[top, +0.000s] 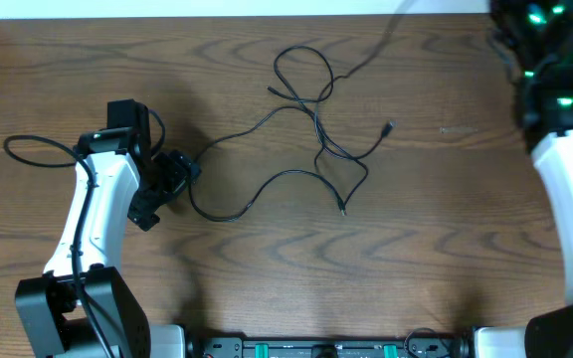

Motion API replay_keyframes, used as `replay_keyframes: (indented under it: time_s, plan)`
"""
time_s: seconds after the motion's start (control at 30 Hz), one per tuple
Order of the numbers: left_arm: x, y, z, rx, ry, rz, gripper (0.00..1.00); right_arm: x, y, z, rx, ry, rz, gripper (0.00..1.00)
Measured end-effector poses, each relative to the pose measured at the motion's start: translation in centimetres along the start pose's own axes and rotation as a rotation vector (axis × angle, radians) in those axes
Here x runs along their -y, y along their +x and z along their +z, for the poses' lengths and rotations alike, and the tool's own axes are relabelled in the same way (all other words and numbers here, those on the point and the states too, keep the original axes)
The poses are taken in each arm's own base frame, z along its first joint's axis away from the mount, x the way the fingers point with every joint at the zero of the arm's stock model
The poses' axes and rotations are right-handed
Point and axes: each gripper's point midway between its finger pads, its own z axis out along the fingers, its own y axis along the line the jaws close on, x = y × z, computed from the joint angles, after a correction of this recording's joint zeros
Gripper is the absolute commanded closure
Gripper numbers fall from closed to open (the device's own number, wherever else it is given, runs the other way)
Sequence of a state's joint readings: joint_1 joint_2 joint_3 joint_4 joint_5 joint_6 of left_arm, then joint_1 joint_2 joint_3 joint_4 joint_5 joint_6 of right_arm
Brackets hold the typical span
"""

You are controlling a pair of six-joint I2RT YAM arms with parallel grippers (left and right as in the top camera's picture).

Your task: Untangle cables

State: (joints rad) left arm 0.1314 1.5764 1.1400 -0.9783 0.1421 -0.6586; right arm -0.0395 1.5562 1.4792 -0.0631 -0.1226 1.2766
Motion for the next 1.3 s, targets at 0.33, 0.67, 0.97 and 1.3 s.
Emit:
replay_keyframes:
  time_s: [0.33, 0.67, 0.97, 1.3]
  plan:
    - [0.0, 0.0, 0.0, 0.0, 0.001, 0.0, 0.01, 17.1, -7.3, -7.0, 0.232, 0.726, -0.009, 0.99]
    - [0.0, 0.0, 0.0, 0.0, 0.0, 0.0, 0.01, 25.7, -8.0, -7.7, 0.201, 1.08, -0.269, 0.93]
    - [0.0, 0.0, 0.0, -0.001, 0.0, 0.0, 0.01, 32.0, -3.0, -4.7, -0.147, 1.119, -0.311, 0.02]
    - [0.0, 0.0, 0.0, -0.001, 0.0, 0.0, 0.01, 30.8, 2.5, -3.1, -0.436, 0.964, -0.361, 0.01]
